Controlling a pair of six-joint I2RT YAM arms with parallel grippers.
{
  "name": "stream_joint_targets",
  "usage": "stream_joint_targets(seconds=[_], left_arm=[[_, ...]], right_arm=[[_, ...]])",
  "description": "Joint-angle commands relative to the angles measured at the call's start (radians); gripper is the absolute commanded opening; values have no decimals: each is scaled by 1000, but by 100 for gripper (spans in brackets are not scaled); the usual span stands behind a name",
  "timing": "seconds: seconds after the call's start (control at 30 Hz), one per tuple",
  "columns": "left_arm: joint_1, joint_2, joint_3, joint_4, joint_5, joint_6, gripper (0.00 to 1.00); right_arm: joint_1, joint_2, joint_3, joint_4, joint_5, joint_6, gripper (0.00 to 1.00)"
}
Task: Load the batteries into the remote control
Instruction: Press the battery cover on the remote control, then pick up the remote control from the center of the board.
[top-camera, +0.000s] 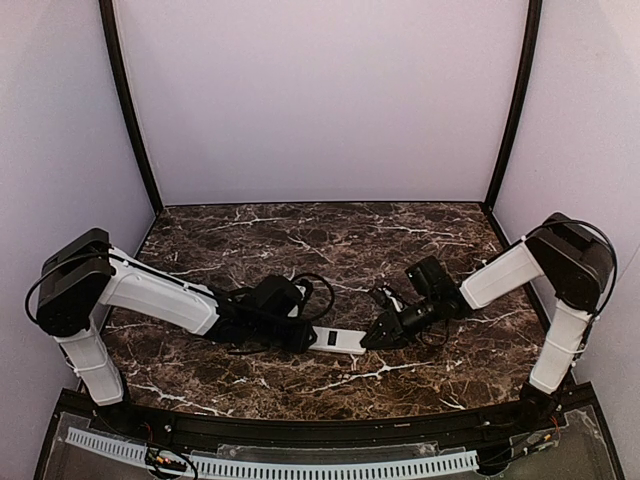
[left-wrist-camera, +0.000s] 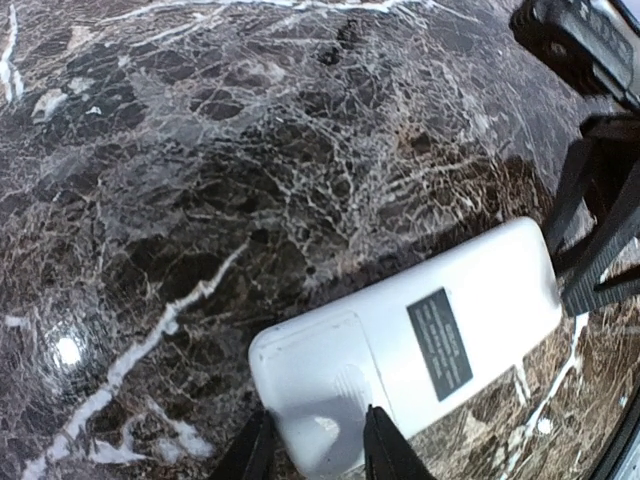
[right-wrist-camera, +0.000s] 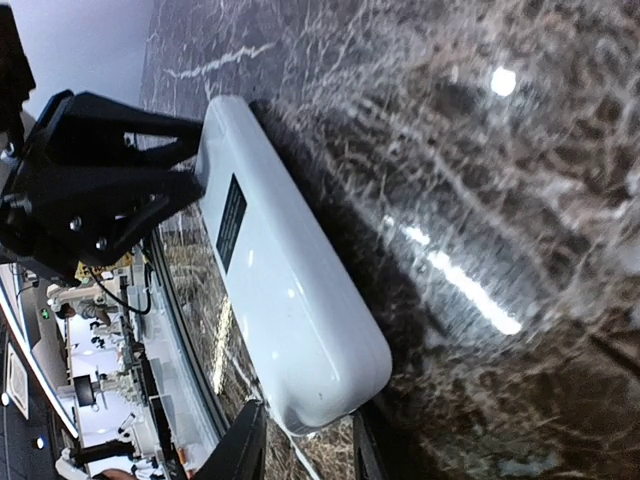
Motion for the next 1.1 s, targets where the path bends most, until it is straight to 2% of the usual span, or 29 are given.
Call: stream_joint_targets(seconds=[0.0,0.13,0.3,0.37,0.4,0.57,0.77,0.9,1.07], left_arm=[[-2,-55,-20,-127,50,62,37],[2,-110,-31,-120,41,79,52],[15,-235,-96,-70,-14,107,84],[21,-288,-138,-56,-37,138,95],[23,-315,-145,-49,-41,151,97],[33,-331,-145,-78,-19,289,99],[37,-183,-34,-159,154,520,98],[37,-96,57,-224,187,675,99],[37,-26,146,-290,193,871,99]], right_arm=[[-24,14,19,2,122,-46,32],[-45,33,60,-23,124,-79,34],[-56,81,143,-55,110,-118,34],[-57,102,179,-64,102,-131,34],[-59,112,197,-66,92,-136,34],[-60,162,285,-86,42,-161,35],[-68,138,348,-103,3,-190,38],[-110,55,351,-136,27,-219,48],[-175,-57,329,-188,68,-266,69]])
